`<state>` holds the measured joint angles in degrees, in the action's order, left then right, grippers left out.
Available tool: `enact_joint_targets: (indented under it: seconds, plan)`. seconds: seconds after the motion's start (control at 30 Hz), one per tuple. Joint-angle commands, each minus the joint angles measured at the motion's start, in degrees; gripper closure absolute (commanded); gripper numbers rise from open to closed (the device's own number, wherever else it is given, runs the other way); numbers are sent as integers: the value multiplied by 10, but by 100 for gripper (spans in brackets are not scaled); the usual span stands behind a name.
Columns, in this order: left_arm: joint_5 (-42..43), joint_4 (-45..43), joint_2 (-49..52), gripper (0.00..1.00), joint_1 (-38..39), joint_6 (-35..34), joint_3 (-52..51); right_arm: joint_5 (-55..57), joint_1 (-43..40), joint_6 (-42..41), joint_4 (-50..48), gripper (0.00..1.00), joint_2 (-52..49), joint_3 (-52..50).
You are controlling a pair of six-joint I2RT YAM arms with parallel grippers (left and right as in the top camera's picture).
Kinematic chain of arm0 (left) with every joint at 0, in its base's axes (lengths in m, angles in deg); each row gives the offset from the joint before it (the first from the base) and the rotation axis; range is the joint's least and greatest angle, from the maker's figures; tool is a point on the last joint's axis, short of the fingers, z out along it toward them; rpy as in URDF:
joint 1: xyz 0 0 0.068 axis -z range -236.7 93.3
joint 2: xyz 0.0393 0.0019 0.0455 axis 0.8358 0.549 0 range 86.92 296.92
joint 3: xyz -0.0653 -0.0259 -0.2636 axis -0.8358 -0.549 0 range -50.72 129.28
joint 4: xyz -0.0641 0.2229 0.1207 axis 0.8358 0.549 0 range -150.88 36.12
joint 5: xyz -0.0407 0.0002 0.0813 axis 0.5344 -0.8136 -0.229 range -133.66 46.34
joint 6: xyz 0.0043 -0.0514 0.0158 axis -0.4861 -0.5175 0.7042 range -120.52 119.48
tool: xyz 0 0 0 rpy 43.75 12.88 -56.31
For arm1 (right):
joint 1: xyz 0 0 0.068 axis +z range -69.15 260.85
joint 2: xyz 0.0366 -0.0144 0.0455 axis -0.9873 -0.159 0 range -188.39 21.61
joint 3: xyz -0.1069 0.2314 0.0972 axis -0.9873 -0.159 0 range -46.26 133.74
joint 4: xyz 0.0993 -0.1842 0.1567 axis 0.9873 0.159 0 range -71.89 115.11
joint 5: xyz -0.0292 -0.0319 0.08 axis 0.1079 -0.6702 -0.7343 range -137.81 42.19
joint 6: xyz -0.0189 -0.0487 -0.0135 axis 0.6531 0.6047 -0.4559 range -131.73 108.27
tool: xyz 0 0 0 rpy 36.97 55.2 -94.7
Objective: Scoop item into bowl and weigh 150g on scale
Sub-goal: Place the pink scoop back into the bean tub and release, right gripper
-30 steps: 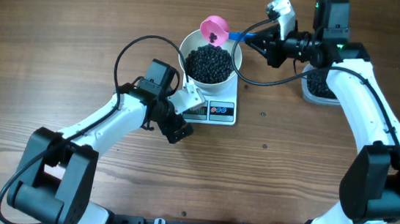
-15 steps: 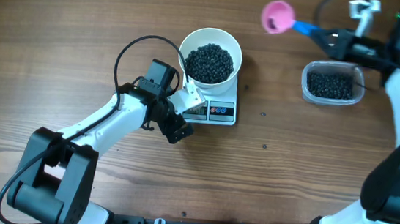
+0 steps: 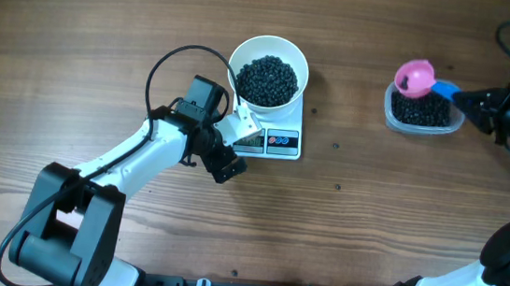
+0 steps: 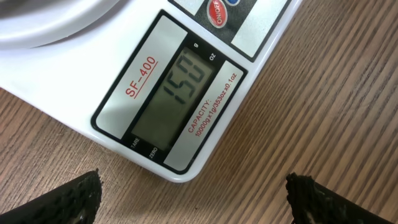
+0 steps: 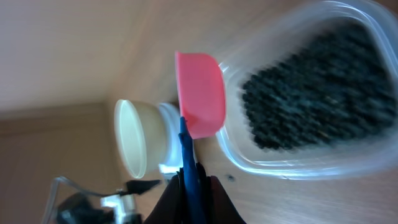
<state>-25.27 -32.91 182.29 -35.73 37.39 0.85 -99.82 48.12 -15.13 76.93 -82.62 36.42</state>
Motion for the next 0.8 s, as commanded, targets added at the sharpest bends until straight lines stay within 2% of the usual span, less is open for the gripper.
enact_joint_targets:
  seconds: [0.0,0.07,0.1,0.13,0.17,0.27,0.3,0.33,0.37,0.4,0.47,0.53,0.6,0.67,0.77]
  plan:
    - [11,-2,4,0,0,9,-3,114,0,5,19,96,18,5]
    - [11,-2,4,0,0,9,-3,122,0,5,14,96,18,5]
    - [11,-2,4,0,0,9,-3,122,0,4,4,92,18,5]
    - [11,-2,4,0,0,9,-3,122,0,4,-3,78,18,5]
    - [11,-2,4,0,0,9,-3,122,0,4,-11,58,18,5]
    - [11,-2,4,0,0,9,-3,122,0,4,-31,36,18,5]
    - [11,-2,4,0,0,9,-3,123,0,4,-40,26,18,5]
    - [11,-2,4,0,0,9,-3,130,0,4,-51,23,18,5]
    - [11,-2,4,0,0,9,-3,148,0,4,-65,14,18,5]
    - [11,-2,4,0,0,9,-3,181,0,4,-89,0,18,5]
    - [11,-2,4,0,0,9,-3,246,0,4,-155,0,18,5]
    - [11,-2,4,0,0,9,-3,246,2,4,-217,0,18,5]
    - [11,-2,4,0,0,9,-3,166,2,11,-275,0,18,5]
    - [11,-2,4,0,0,9,-3,30,2,82,-319,0,18,5]
    - [11,-2,4,0,0,9,-3,14,2,25,-322,1,18,5]
